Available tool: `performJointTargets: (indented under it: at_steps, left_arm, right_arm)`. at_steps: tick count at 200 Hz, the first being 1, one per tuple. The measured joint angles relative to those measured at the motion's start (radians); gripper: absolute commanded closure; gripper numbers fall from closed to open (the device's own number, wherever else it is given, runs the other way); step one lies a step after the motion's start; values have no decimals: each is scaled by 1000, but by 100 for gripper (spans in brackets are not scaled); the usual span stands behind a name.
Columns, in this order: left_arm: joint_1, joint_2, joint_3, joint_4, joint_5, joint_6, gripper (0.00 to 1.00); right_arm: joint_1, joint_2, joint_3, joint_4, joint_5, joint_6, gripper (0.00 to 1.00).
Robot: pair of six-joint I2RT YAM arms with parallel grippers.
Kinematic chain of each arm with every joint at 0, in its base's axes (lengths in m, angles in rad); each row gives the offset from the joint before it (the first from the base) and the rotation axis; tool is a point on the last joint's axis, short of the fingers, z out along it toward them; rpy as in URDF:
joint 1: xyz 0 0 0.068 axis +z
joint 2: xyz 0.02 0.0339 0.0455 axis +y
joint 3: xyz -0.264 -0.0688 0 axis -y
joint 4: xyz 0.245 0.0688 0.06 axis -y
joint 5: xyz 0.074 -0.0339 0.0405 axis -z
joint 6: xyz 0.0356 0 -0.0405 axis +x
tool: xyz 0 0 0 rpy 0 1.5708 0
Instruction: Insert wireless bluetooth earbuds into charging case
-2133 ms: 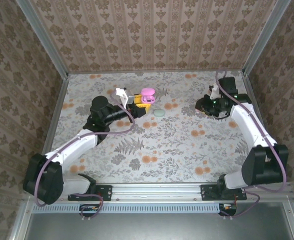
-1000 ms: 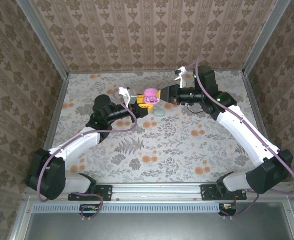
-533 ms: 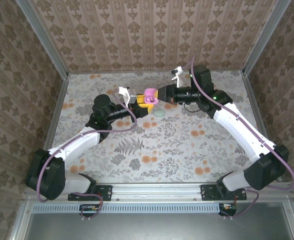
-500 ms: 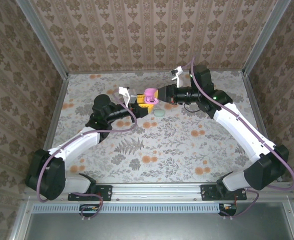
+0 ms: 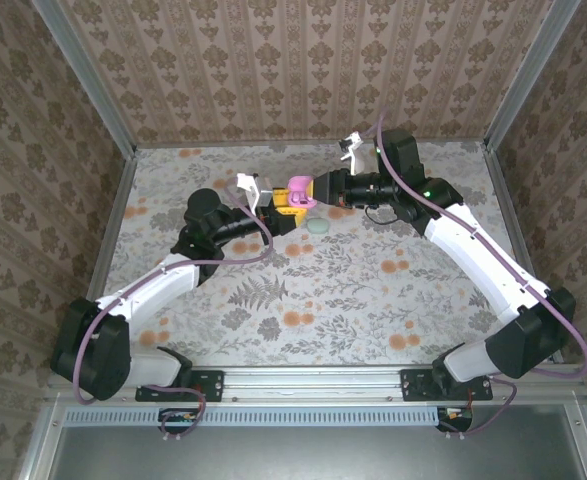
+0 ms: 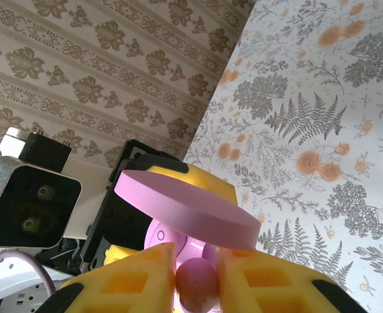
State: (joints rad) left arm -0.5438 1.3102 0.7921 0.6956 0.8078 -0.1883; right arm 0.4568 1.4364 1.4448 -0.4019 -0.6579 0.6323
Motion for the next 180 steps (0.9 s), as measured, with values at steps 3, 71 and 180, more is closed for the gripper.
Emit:
performJointTargets:
  at_steps: [3, 71, 180]
  left_arm:
    - [0, 0, 0, 0, 0, 0, 74]
    - [0, 0, 0, 0, 0, 0, 75]
    - [0, 0, 0, 0, 0, 1, 75]
  right_arm:
    - [0, 0, 0, -2, 1, -2, 71]
    - [1, 0, 19, -35, 24, -13, 66]
    - [-13, -48, 17, -45, 80, -2, 54]
